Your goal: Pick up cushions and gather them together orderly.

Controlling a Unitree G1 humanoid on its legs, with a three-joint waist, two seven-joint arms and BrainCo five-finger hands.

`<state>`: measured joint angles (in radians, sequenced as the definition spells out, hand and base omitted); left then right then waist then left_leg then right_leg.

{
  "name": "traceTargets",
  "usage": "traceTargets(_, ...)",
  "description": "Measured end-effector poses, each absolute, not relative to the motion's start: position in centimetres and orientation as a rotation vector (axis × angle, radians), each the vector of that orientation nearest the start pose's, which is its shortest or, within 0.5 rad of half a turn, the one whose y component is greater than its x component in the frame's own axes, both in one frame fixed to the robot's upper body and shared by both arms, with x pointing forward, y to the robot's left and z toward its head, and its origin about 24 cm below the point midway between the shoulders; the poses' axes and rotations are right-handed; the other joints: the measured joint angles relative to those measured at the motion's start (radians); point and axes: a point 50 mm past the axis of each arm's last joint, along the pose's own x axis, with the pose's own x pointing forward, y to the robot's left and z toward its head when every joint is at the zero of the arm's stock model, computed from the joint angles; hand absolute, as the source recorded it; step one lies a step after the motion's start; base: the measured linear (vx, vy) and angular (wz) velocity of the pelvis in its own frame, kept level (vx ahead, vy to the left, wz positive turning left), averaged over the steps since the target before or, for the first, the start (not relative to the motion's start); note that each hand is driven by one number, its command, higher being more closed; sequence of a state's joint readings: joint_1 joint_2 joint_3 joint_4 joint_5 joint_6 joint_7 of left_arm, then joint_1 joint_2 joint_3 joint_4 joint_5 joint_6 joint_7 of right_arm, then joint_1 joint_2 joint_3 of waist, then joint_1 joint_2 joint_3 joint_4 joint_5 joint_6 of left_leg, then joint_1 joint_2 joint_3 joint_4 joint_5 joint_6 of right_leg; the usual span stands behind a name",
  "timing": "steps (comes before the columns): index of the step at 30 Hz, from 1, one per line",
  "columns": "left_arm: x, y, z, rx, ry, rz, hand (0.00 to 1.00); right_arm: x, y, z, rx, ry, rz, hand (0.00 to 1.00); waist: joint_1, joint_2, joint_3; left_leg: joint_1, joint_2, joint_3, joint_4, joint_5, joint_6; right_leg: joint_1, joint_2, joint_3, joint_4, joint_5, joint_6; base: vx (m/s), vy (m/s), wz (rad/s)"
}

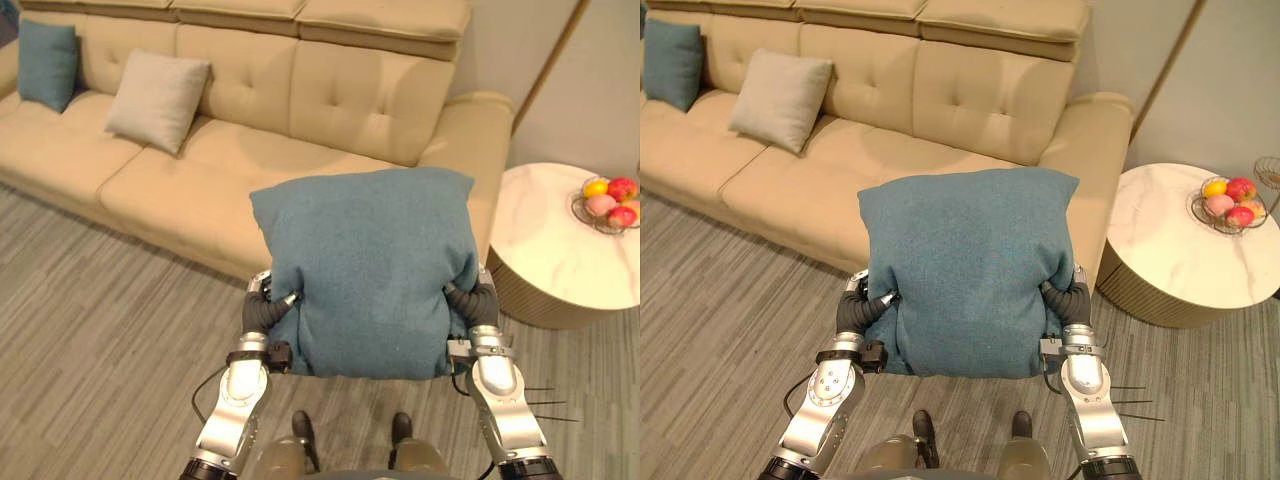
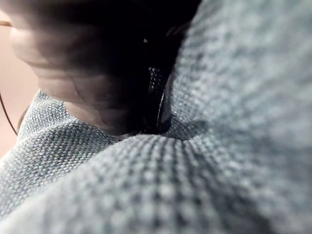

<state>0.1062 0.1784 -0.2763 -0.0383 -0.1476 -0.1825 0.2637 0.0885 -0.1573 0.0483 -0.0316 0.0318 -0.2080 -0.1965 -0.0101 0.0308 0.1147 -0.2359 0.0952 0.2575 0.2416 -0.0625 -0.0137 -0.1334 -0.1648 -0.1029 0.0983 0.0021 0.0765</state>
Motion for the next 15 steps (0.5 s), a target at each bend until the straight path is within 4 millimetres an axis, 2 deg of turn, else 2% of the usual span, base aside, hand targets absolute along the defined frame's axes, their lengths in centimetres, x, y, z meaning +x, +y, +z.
traceTargets(5,22.5,13.5,3.6,-0.012,-0.071,0.006,1.0,23.4,-17.9,5.1,-0.095,-0.158,-0.149,1.0,-0.001,-0.013,-0.012,-0.053,0.006,-0.006,0.047,-0.017,0.014,-0.015,0.009,0.019,-0.033,0.002,0.008,-0.03,0.058,0.02)
traceTargets(8,22.5,13.5,3.9,-0.01,-0.081,-0.003,1.0,23.4,-17.9,5.1,-0.094,-0.158,-0.149,1.0,-0.001,-0.018,-0.012,-0.096,-0.004,-0.002,0.103,-0.049,0.028,-0.051,-0.006,0.031,0.002,-0.015,0.02,0.01,0.104,-0.04)
traceTargets(9,22.5,13.5,3.9,-0.011,-0.082,-0.008,1.0,23.4,-17.9,5.0,-0.094,-0.157,-0.15,1.0,-0.003,-0.018,-0.012,-0.104,-0.013,-0.002,0.133,-0.076,0.041,-0.07,-0.019,0.039,0.056,-0.046,0.024,0.05,0.136,0.04)
traceTargets(11,22.3,13.5,3.8,-0.009,-0.075,-0.015,1.0,22.9,-18.1,4.6,-0.099,-0.137,-0.154,1.0,-0.01,-0.026,-0.011,-0.093,-0.049,-0.021,0.157,-0.105,0.055,-0.092,-0.043,0.057,0.179,-0.113,-0.013,0.09,0.101,0.29)
traceTargets(12,22.3,13.5,3.8,-0.01,-0.077,-0.015,1.0,22.7,-18.1,4.4,-0.101,-0.127,-0.156,1.0,-0.031,-0.034,-0.011,-0.074,-0.083,-0.049,0.159,-0.127,0.083,-0.145,-0.062,0.1,0.335,-0.117,-0.039,0.18,0.114,0.51)
traceTargets(13,22.2,13.5,3.7,-0.009,-0.07,-0.014,1.0,22.7,-18.1,4.0,-0.1,-0.11,-0.158,1.0,-0.033,-0.034,-0.008,-0.05,-0.099,-0.065,0.151,-0.14,0.105,-0.238,-0.063,0.139,0.509,-0.115,-0.06,0.21,0.108,0.45)
traceTargets(15,22.1,13.6,3.5,-0.002,-0.062,-0.014,1.0,22.7,-18.1,3.6,-0.103,-0.093,-0.153,1.0,-0.034,-0.036,-0.002,-0.016,-0.097,-0.072,0.144,-0.156,0.119,-0.281,-0.017,0.127,0.519,-0.162,-0.014,0.18,0.077,0.14)
